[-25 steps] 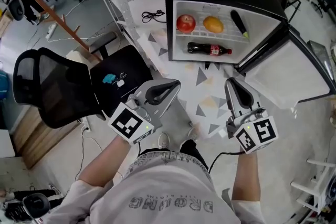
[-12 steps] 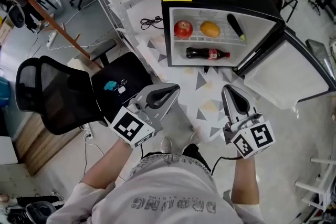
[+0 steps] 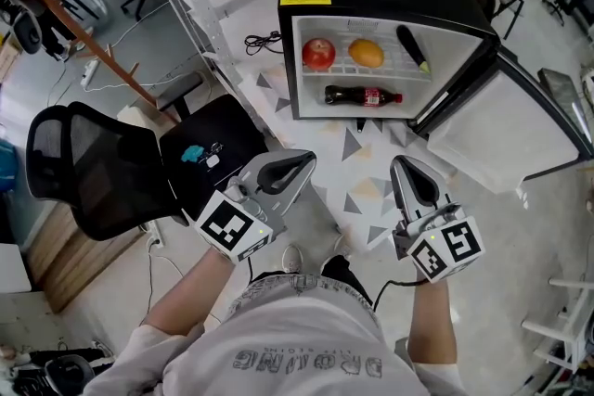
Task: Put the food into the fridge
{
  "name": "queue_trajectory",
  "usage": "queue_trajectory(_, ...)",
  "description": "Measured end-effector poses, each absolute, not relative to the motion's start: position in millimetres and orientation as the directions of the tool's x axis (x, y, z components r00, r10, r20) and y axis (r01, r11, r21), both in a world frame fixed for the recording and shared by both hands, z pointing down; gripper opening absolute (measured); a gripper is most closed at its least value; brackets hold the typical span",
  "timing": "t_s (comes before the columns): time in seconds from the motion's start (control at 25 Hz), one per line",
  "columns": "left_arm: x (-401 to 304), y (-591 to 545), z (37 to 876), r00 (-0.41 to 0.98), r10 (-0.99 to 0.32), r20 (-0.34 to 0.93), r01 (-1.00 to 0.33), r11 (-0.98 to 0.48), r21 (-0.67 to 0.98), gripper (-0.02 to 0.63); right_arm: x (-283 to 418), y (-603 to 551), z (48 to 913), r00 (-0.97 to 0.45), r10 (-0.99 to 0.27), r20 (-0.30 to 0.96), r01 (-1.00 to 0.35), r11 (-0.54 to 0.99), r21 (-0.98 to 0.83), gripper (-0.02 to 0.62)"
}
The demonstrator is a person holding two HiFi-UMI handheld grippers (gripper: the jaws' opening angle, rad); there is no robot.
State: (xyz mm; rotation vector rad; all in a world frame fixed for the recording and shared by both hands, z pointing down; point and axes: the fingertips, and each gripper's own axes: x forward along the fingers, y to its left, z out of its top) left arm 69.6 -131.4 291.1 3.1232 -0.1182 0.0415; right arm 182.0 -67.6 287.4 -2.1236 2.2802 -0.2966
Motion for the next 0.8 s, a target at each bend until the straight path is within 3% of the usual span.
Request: queue_trajectory(0.8,84,-131,297,0.996,-0.086,0.035,-0.087,-0.996,0.027,0.009,197,-70,298,-0.093,-0.985,0.144,-0.983,0.068,-0.170,0.002)
